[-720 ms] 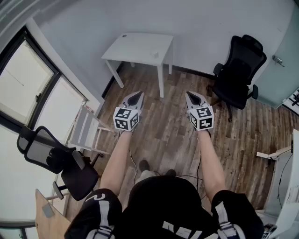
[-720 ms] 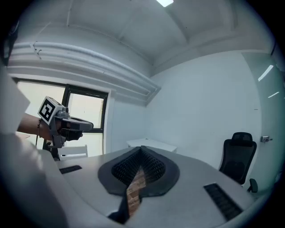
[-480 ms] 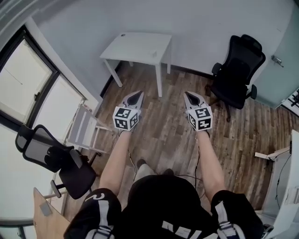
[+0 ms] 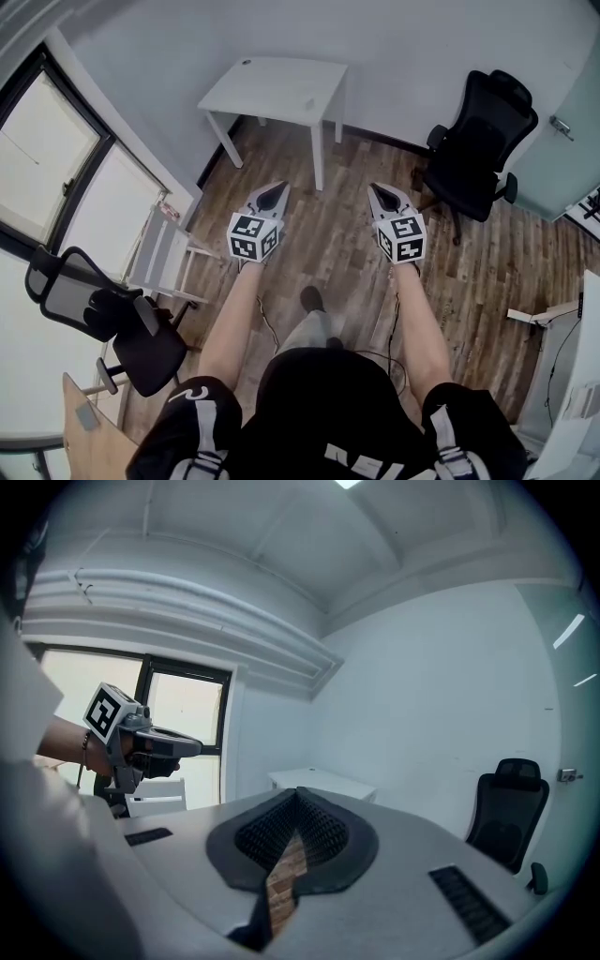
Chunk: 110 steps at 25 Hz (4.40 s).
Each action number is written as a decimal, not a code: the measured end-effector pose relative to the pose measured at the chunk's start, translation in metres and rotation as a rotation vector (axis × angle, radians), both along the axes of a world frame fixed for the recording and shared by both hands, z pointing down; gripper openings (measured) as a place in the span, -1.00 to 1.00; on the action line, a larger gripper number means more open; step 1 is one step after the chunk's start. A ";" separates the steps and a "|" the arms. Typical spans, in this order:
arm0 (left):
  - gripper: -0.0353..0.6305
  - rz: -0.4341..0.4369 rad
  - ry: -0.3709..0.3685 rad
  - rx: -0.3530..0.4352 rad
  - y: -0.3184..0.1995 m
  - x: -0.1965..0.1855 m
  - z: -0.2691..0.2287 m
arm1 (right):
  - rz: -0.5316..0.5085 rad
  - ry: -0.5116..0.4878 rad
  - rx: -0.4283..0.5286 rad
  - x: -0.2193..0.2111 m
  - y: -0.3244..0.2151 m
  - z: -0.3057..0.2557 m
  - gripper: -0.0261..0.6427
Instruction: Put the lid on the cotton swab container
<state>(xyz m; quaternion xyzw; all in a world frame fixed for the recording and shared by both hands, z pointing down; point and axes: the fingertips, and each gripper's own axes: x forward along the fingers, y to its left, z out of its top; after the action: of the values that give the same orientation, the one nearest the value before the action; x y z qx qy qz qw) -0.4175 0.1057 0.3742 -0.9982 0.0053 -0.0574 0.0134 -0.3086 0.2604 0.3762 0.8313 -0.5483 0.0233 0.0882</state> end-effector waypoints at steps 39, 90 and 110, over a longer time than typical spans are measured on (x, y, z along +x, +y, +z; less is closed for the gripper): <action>-0.82 0.069 -0.054 -0.061 -0.145 0.260 0.030 | 0.025 -0.061 -0.043 0.252 -0.156 0.037 -0.88; -0.82 -0.445 -0.063 -0.116 -0.180 0.458 0.078 | -0.529 -0.048 -0.076 0.500 -0.270 0.045 -0.88; -0.82 -0.504 -0.110 -0.129 -0.311 0.503 0.118 | -0.672 -0.063 -0.156 0.546 -0.448 0.072 -0.88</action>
<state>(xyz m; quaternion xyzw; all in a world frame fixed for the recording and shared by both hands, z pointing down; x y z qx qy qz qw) 0.0852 -0.2056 0.4927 -0.9596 0.2491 -0.1135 -0.0646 0.2375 -0.1875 0.4483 0.5938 -0.7905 0.0601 0.1372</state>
